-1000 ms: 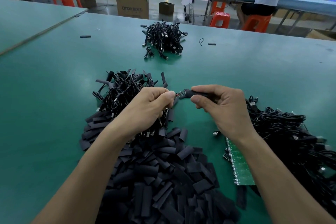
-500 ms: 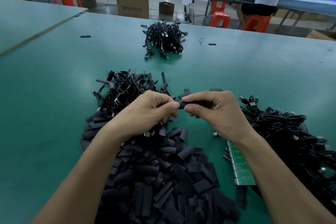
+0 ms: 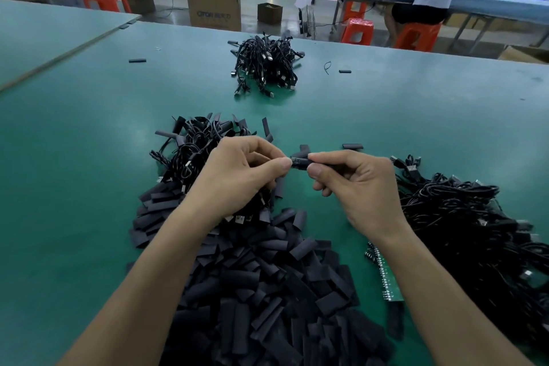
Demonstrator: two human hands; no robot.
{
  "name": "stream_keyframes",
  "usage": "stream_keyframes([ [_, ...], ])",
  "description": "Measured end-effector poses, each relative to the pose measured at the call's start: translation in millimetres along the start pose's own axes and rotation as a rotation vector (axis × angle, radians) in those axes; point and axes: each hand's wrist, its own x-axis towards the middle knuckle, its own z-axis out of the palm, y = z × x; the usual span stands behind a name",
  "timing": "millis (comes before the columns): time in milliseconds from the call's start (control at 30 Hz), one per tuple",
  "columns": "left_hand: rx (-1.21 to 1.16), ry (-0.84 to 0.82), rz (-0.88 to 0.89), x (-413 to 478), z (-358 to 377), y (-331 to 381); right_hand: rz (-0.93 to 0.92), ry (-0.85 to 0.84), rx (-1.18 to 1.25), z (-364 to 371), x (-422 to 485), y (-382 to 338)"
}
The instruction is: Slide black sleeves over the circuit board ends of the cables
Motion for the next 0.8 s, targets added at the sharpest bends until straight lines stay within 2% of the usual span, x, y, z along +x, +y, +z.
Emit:
stream_keyframes([
  [467,0.202,-0.043,0.093,-1.2,6.8,1.3,-0.002,-0.037,-0.057,0.5,-1.0,-2.1],
  [600,0.278,-0.065,0.134,-2.0,7.4,1.4,0.028,0.070,0.000,2.8,-1.5,-1.4],
  [700,0.282,-0.052,0.157,-3.1,10.9,2.2,0.029,0.226,0.064,10.3,-5.2,0.8],
  [800,0.257,-0.038,0.177,-3.9,12.5,3.5,0.006,0.304,0.074,22.4,-14.1,2.7],
])
